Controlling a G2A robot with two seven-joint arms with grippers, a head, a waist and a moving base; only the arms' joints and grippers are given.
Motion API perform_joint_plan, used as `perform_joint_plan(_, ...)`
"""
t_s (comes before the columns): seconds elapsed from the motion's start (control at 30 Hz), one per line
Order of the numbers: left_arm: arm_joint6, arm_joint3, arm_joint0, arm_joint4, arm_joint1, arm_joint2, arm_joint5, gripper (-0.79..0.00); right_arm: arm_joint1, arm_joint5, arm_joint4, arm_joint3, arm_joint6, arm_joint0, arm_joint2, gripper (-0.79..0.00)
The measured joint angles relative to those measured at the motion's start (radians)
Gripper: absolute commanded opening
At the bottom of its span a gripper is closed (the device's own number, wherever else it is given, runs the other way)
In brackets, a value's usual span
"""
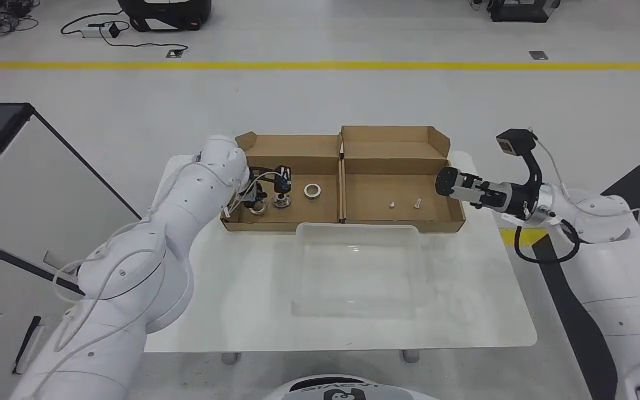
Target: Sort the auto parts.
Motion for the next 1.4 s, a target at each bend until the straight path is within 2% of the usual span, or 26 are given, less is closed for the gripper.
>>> perform_joint_plan(0.1,0.009,0.010,0.000,0.003,-0.004,-0.001,0.005,-0.151,0.000,0.000,0.000,0.000,0.000,0.000,0.000,0.000)
perform_joint_plan(0.4,0.052,0.031,-0.013,0.001,-0.006,-0.012,0.032,-0.135,0.000,0.000,0.000,0.000,0.000,0.000,0.000,0.000)
perform_joint_plan(0.53,0.092,0.025,-0.023,0.007,-0.002,-0.016,0.048,0.000,0.000,0.000,0.000,0.000,0.000,0.000,0.000,0.000)
perform_joint_plan(0.83,0.217,-0.010,-0.063,-0.005,0.018,-0.039,0.054,0.000,0.000,0.000,0.000,0.000,0.000,0.000,0.000,0.000)
perform_joint_plan(0.93,0.292,-0.034,-0.071,-0.008,0.032,-0.050,0.056,0.000,0.000,0.000,0.000,0.000,0.000,0.000,0.000,0.000)
perform_joint_plan(1.13,0.514,-0.093,-0.058,-0.068,0.078,-0.096,0.024,0.000,0.000,0.000,0.000,0.000,0.000,0.000,0.000,0.000)
perform_joint_plan(1.27,0.646,-0.177,-0.035,-0.107,0.119,-0.134,-0.013,0.000,0.000,0.000,0.000,0.000,0.000,0.000,0.000,0.000)
perform_joint_plan(1.4,0.719,-0.296,-0.003,-0.138,0.167,-0.174,-0.051,0.000,0.000,0.000,0.000,0.000,0.000,0.000,0.000,0.000)
